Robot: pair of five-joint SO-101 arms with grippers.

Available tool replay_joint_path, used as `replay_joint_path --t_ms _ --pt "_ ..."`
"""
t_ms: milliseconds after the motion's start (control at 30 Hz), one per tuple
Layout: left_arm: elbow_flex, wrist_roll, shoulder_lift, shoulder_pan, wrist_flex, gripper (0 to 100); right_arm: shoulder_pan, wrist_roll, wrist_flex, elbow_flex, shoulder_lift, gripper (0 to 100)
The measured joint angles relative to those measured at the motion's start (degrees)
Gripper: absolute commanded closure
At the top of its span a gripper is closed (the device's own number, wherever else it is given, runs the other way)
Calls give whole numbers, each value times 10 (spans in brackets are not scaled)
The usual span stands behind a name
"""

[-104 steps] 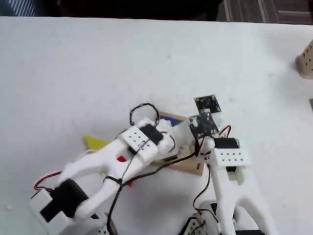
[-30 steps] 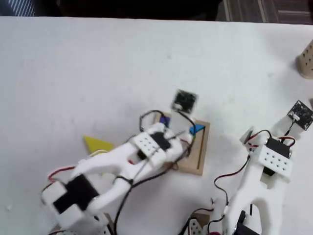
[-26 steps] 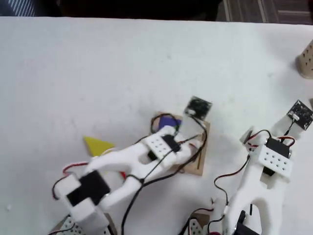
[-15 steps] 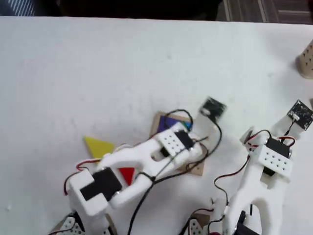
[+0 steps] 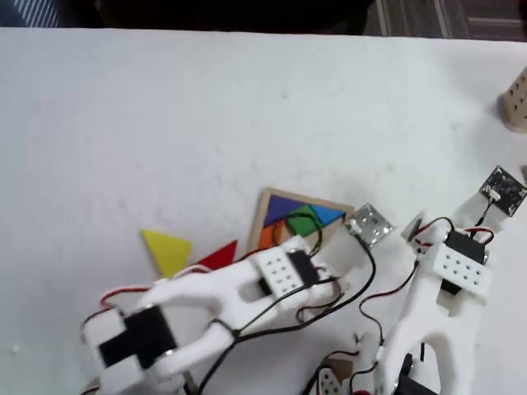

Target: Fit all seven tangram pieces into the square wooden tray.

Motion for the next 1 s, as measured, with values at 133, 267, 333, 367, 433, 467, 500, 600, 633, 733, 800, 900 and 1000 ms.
replay_joint_path --t_ms 133,267,333,367,433,467,500,600,633,733,800,900,1000 --pt "43 0 -44 -4 0 977 0 1 0 0 0 914" --pt "45 1 -31 -21 -3 977 -12 1 0 0 0 914" --pt "36 2 -2 -28 -3 977 -12 3 0 0 0 914" --pt "25 2 11 -31 -3 977 -13 3 0 0 0 914" --pt "0 1 37 -38 -4 977 -18 3 0 0 0 914" --pt "-11 1 47 -41 -4 977 -18 3 0 0 0 914" --pt "-21 1 55 -45 -4 977 -18 3 0 0 0 914" --pt "-42 7 70 -52 4 977 -18 3 0 0 0 914" --pt "-46 12 72 -55 7 977 -19 3 0 0 0 914" --pt "-50 18 73 -62 10 977 -18 3 0 0 0 914" --pt "-50 18 73 -63 10 977 -18 4 0 0 0 914" --pt "-51 20 74 -64 32 977 -19 18 0 0 0 914" --pt "-54 23 76 -66 63 977 -23 24 0 0 0 915"
